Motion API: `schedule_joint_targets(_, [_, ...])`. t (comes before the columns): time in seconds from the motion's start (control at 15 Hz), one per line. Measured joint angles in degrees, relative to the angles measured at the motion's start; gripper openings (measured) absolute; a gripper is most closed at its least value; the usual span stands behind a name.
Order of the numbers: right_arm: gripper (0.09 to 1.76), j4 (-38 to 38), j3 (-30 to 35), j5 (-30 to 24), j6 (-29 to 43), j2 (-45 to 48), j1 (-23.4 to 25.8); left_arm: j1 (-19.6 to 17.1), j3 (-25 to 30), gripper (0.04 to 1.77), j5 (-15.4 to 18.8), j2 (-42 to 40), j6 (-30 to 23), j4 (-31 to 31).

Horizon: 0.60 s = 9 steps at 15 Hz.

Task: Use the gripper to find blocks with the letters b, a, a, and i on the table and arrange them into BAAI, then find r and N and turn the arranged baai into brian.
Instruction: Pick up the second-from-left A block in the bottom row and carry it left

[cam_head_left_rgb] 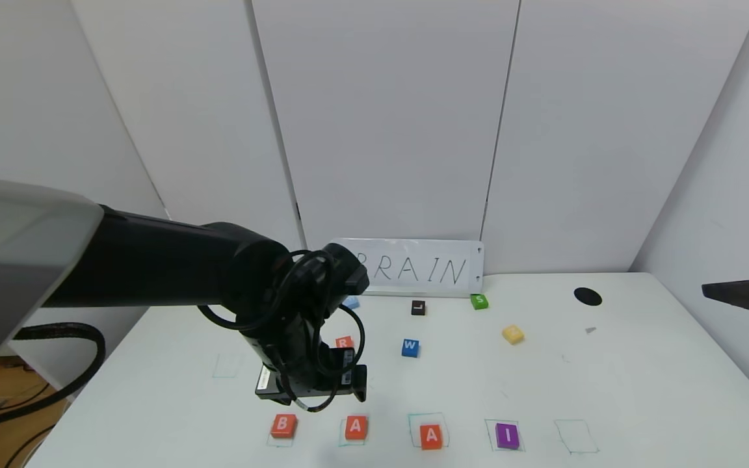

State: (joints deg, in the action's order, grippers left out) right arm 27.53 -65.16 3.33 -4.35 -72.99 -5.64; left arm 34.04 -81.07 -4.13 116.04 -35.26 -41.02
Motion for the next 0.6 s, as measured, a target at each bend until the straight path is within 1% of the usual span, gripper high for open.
schedule_joint_targets(0.2, [1.71,-0.11,0.22,0.00,-0.10,0.09,-0.02,1.95,2.49,1.72,-0.51,1.90,-1.56,4.77])
schedule_joint_targets(0.33, [1.71,-0.09,0.28,0.06,-0.10,0.13,-0.26,2.95,3.97,1.72,-2.10,3.61,-2.16,7.33])
schedule_joint_targets(0.6, [1.71,-0.11,0.78,1.60,-0.11,0.16,-1.27,3.72,6.02,1.72,-2.65,6.14,-2.89,11.47])
